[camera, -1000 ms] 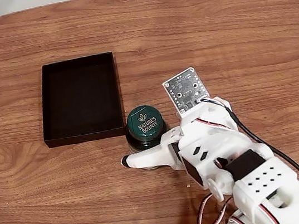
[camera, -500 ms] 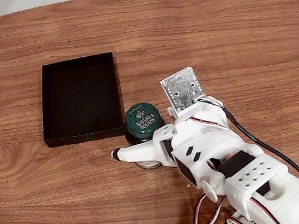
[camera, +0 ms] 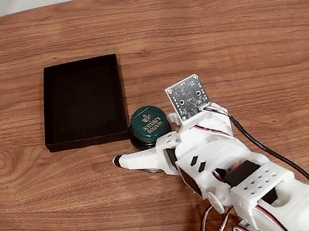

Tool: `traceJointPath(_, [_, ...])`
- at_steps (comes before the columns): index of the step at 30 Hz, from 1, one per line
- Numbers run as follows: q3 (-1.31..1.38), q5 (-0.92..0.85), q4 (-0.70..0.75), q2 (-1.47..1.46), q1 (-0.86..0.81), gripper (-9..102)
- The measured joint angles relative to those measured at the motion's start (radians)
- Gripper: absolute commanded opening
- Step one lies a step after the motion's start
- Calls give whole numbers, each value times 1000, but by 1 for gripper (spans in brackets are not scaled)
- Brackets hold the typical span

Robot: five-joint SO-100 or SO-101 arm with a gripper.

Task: Pick up the pill bottle and place it in the black box.

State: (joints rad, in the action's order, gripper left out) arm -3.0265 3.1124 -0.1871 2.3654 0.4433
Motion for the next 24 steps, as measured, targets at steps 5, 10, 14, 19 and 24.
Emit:
traceJointPath(5, [0,-20,0,0,2,47])
traceJointPath(10, [0,-34,0,-17,2,47])
traceJointPath(14, [0,-34,0,-48,2,47])
traceJointPath(19, [0,-51,0,-78,2,43])
traceJointPath(24, [0,-72,-34,-115,2,40])
